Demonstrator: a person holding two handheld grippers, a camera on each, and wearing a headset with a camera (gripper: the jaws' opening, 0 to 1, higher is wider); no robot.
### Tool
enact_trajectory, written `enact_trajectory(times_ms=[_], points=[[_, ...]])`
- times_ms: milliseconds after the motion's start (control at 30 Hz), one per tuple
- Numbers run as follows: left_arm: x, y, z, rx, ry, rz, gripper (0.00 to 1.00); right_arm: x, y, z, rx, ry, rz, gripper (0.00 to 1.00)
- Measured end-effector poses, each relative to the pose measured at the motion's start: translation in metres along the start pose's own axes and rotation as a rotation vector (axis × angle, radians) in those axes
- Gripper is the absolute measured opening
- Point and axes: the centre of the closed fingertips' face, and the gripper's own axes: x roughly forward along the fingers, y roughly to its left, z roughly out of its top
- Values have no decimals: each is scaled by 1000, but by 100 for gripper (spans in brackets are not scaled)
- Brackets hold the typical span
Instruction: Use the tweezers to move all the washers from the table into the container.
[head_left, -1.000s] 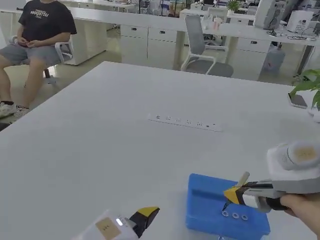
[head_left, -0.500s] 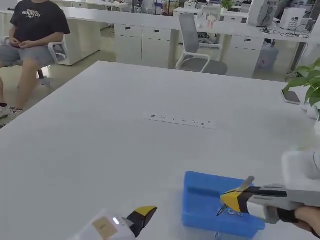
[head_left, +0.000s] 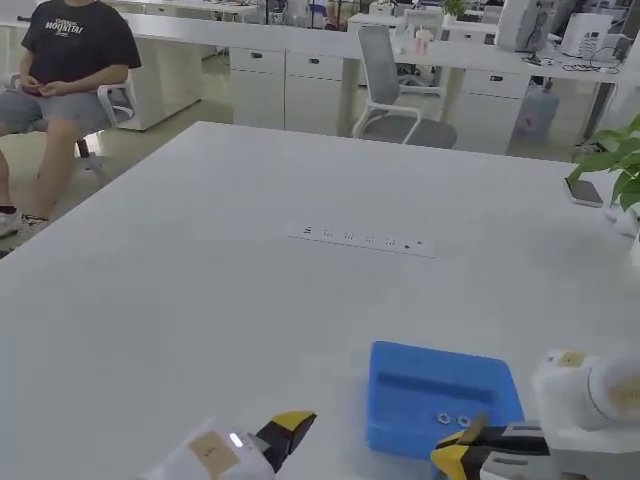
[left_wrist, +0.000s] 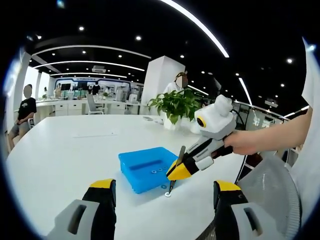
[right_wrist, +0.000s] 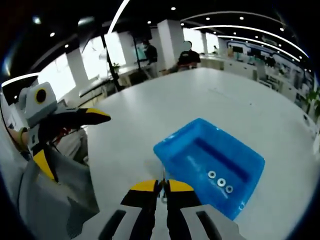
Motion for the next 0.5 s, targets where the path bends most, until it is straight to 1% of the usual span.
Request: enact_trajectory(times_ms=[67,233,333,467,500], points=[[0,1,0,0,0,1,81,2,-1,-1,10,-3,5,3],[0,1,0,1,1,-1,81,4,-3,-3,12,11,3,4],[0,2,-1,2,2,0,81,4,-1,-3,14,12,10,4],[0,3,-2,-1,1,1,81,6,1,-7,-1,25,12,4],[0,3,-2,1,2,0,81,6,1,-6,-4,19,14,4]])
